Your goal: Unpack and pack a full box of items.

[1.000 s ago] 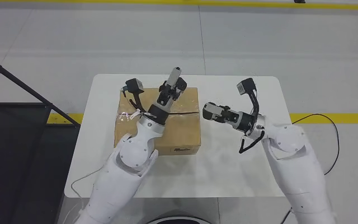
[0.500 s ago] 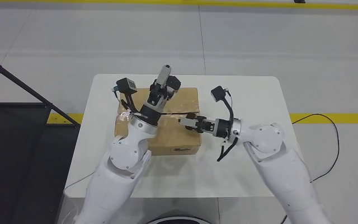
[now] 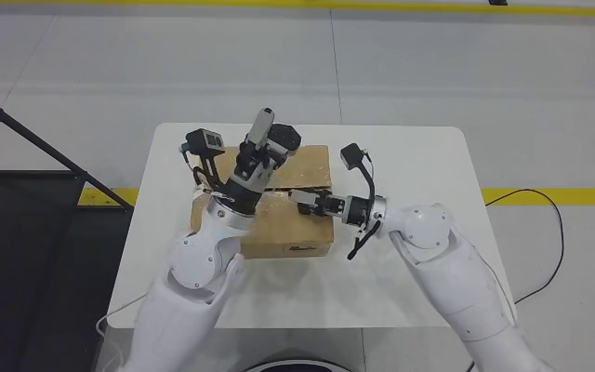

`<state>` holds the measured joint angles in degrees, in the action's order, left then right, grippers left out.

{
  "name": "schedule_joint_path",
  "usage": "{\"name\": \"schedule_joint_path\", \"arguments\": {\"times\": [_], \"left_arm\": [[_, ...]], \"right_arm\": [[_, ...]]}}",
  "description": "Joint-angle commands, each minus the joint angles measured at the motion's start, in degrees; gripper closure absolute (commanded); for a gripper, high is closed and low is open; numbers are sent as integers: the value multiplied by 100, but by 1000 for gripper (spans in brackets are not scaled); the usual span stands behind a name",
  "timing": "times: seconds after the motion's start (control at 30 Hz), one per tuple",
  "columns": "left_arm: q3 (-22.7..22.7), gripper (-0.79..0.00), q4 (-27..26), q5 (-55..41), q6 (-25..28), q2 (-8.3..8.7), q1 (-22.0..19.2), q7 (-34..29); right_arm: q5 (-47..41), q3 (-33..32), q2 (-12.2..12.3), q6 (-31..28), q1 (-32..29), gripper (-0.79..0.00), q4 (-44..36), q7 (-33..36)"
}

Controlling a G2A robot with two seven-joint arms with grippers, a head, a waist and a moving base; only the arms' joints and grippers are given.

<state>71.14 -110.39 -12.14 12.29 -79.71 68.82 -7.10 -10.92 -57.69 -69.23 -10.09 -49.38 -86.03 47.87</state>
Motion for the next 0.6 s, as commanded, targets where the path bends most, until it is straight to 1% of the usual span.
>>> {"name": "schedule_joint_path", "arguments": {"times": [0.0, 0.2, 0.3, 0.43, 0.57], "left_arm": [[67, -785, -76, -140, -8, 4, 10, -76], [281, -785, -267, -534, -70, 14, 11, -241], [464, -785, -364, -605, -77, 24, -25, -231], [828, -785, -537, -883, -135, 42, -60, -205], [1354, -785, -868, -1196, -204, 80, -43, -287]], "right_arm": [[-18, 10, -8, -26, 5, -785, 40, -17], [-60, 37, -32, -90, 26, -785, 145, -32], [-80, 41, -40, -133, 32, -785, 190, -25], [-95, 43, -48, -149, 49, -785, 225, 28], [-48, 20, -44, -238, 72, -785, 226, 113]]}}
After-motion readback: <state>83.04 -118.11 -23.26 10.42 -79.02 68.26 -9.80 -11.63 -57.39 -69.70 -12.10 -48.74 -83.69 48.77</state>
